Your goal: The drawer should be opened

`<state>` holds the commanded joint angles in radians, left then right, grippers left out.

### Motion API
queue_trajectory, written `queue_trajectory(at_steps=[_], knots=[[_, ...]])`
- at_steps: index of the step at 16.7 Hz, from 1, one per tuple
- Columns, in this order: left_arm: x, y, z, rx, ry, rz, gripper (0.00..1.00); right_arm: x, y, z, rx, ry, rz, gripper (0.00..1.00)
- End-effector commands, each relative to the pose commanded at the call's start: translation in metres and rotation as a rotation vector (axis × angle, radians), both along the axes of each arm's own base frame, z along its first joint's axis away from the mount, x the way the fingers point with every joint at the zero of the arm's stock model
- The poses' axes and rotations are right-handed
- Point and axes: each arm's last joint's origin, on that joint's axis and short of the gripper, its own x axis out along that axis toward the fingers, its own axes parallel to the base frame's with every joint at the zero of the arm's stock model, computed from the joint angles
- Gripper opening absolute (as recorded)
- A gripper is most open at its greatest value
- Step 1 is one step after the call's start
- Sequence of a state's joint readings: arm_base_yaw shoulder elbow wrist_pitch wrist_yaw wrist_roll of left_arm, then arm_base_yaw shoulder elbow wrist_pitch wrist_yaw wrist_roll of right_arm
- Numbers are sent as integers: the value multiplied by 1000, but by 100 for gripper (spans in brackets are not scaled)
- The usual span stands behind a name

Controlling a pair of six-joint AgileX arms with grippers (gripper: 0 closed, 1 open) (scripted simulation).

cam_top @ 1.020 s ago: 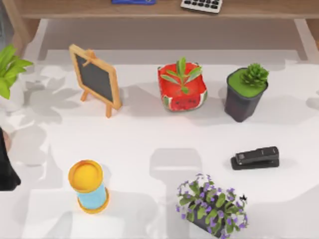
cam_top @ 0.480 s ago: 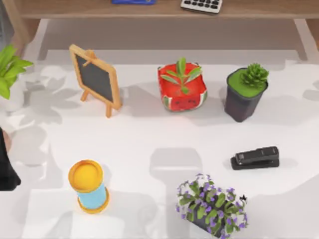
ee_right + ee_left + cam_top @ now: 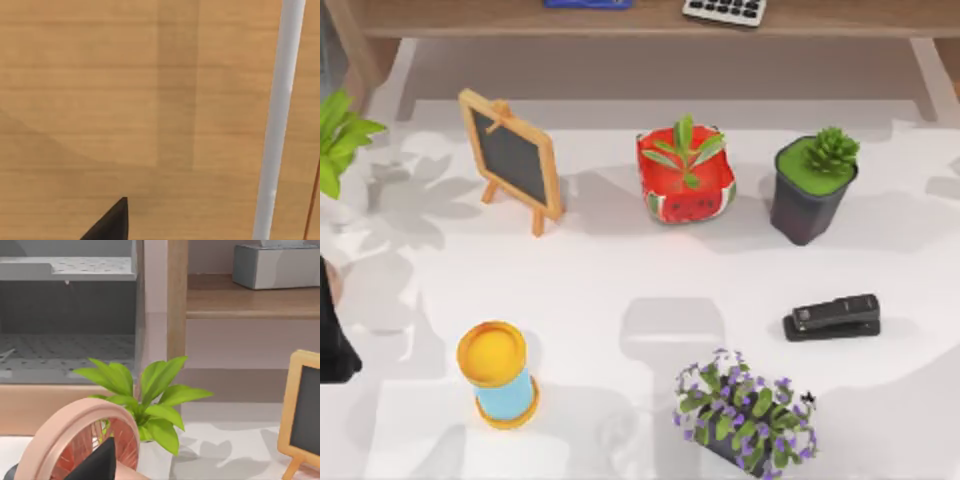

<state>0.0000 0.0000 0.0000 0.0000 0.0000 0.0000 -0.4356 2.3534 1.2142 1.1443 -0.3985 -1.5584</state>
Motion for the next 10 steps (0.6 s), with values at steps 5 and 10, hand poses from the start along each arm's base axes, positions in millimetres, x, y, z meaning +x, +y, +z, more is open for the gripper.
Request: queue_trajectory(at_steps=[5, 10], knots=[[0, 0, 0, 0, 0, 0, 100, 0, 0, 0, 0, 0, 0, 40], [0, 0, 0, 0, 0, 0, 100, 0, 0, 0, 0, 0, 0, 2]])
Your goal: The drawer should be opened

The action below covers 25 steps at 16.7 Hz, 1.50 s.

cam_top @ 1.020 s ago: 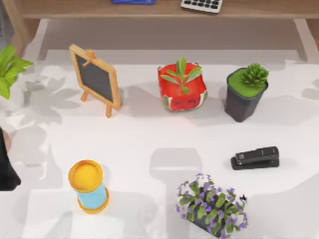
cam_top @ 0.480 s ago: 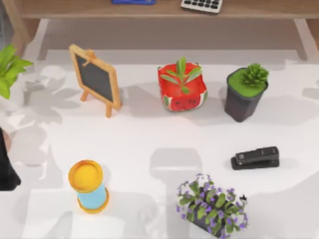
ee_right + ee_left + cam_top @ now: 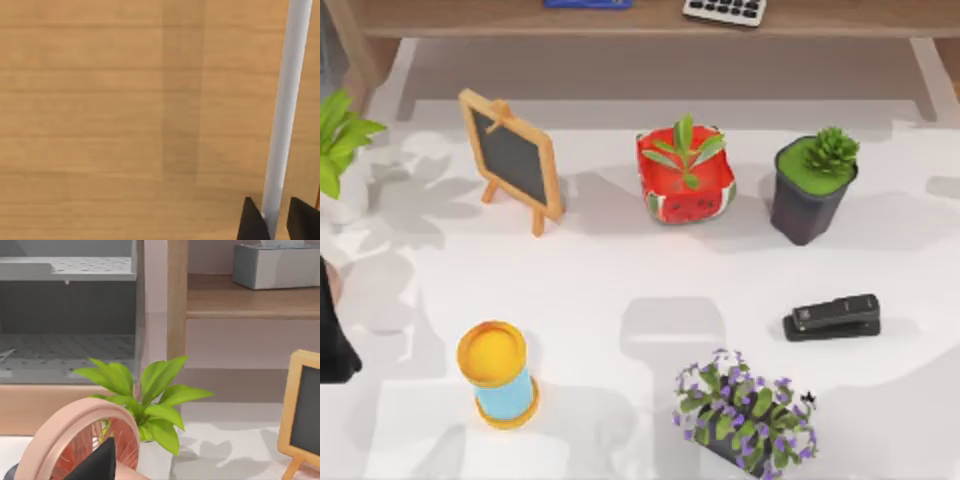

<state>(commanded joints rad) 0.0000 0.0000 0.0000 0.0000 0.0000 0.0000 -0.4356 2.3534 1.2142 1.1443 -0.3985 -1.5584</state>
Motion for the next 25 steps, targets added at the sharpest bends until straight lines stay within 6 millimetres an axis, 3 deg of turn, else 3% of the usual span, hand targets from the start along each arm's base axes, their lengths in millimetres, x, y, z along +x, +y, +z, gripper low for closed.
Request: queue_trajectory(at_steps=[10, 12, 18, 25], knots=[[0, 0, 0, 0, 0, 0, 100, -1, -1, -1, 3, 2, -2, 0], [0, 0, 0, 0, 0, 0, 100, -9, -2, 1, 3, -2, 1, 0], [0, 0, 0, 0, 0, 0, 100, -61, 0, -2, 6, 8, -3, 0], [0, 0, 0, 0, 0, 0, 100, -67, 0, -2, 6, 5, 2, 0]])
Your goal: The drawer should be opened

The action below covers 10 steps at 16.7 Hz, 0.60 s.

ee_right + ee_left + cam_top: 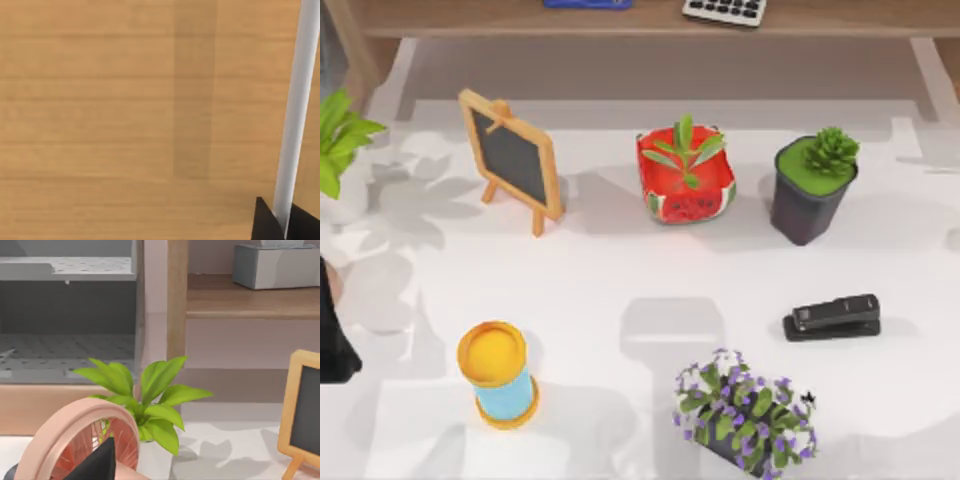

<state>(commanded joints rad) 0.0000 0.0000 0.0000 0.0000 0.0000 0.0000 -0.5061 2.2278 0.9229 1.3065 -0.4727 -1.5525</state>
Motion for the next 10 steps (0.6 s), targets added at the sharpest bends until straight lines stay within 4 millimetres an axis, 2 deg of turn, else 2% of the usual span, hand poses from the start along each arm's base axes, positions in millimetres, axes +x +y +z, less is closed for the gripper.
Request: queue_trajectory(at_steps=[6, 10], knots=[[0, 0, 0, 0, 0, 0, 100, -52, 1, -1, 2, 6, -4, 0], [0, 0, 0, 0, 0, 0, 100, -59, 0, -1, 0, 2, -5, 0]])
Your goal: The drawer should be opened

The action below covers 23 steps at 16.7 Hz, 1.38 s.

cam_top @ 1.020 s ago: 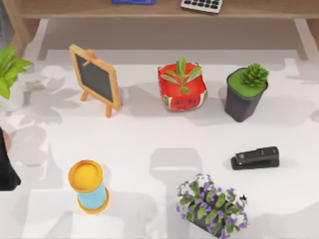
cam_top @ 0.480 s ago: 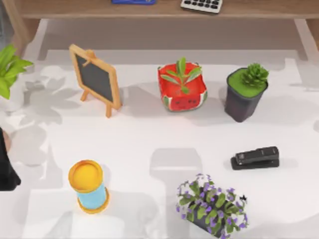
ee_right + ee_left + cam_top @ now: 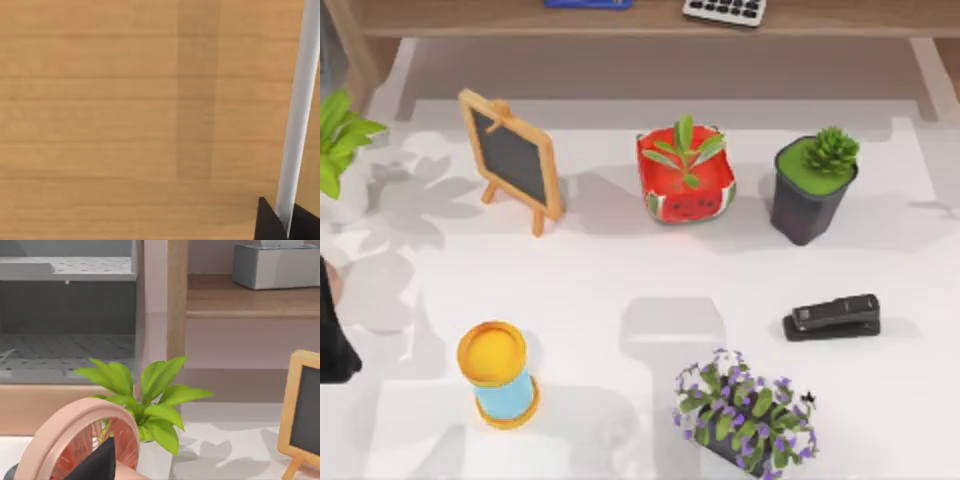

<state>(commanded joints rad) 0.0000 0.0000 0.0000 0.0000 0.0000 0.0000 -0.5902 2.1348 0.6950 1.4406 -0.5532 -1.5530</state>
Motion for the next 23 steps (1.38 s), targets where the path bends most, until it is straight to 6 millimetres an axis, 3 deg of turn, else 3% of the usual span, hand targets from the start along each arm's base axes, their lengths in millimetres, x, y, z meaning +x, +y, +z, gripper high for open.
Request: queue_trajectory(at_steps=[3, 9, 14, 23], knots=[[0, 0, 0, 0, 0, 0, 100, -4, 0, 0, 2, -1, 0, 0], [0, 0, 0, 0, 0, 0, 100, -58, 1, -1, 3, 2, 1, 0], [0, 0, 0, 0, 0, 0, 100, -62, 1, 0, 1, 0, 2, 0], [0, 0, 0, 0, 0, 0, 100, -62, 1, 0, 1, 0, 2, 68]])
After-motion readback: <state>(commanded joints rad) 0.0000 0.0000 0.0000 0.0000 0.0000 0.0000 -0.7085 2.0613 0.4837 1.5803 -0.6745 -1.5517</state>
